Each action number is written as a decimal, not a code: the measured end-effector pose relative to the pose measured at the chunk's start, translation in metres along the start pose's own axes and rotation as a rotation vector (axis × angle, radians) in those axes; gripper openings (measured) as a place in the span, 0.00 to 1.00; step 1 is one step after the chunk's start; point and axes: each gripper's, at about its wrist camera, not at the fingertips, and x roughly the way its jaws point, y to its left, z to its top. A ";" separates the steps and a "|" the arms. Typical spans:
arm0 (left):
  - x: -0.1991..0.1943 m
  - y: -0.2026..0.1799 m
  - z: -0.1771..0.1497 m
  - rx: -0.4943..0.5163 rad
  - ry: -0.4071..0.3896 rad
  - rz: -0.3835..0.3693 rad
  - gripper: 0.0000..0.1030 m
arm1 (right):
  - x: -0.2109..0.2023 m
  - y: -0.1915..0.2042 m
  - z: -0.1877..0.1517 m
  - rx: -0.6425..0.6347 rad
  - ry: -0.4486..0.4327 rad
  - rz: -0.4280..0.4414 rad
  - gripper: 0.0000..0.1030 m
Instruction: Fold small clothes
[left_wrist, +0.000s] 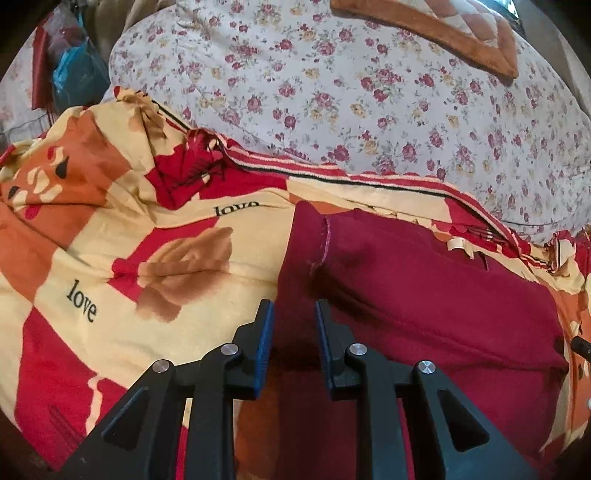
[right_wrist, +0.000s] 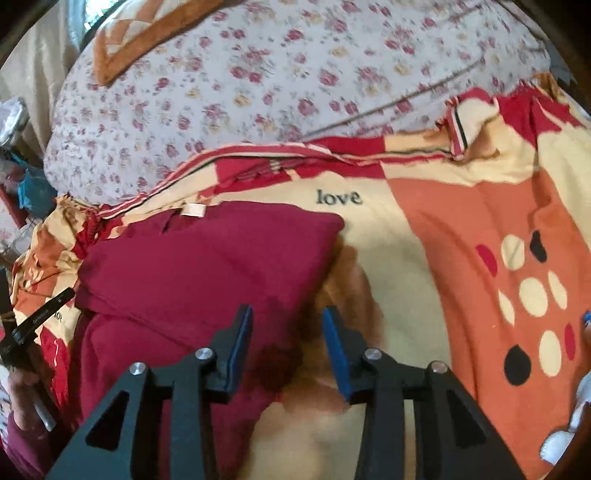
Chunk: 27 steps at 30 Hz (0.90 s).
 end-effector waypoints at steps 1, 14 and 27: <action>-0.003 0.000 0.000 0.000 -0.005 -0.001 0.01 | -0.001 0.003 0.001 -0.007 -0.001 0.006 0.40; -0.045 -0.002 -0.014 0.058 -0.048 0.031 0.02 | 0.001 0.021 -0.006 -0.052 0.062 0.025 0.51; -0.105 0.005 -0.073 0.084 0.028 -0.144 0.19 | -0.123 0.026 -0.052 -0.231 0.038 0.284 0.73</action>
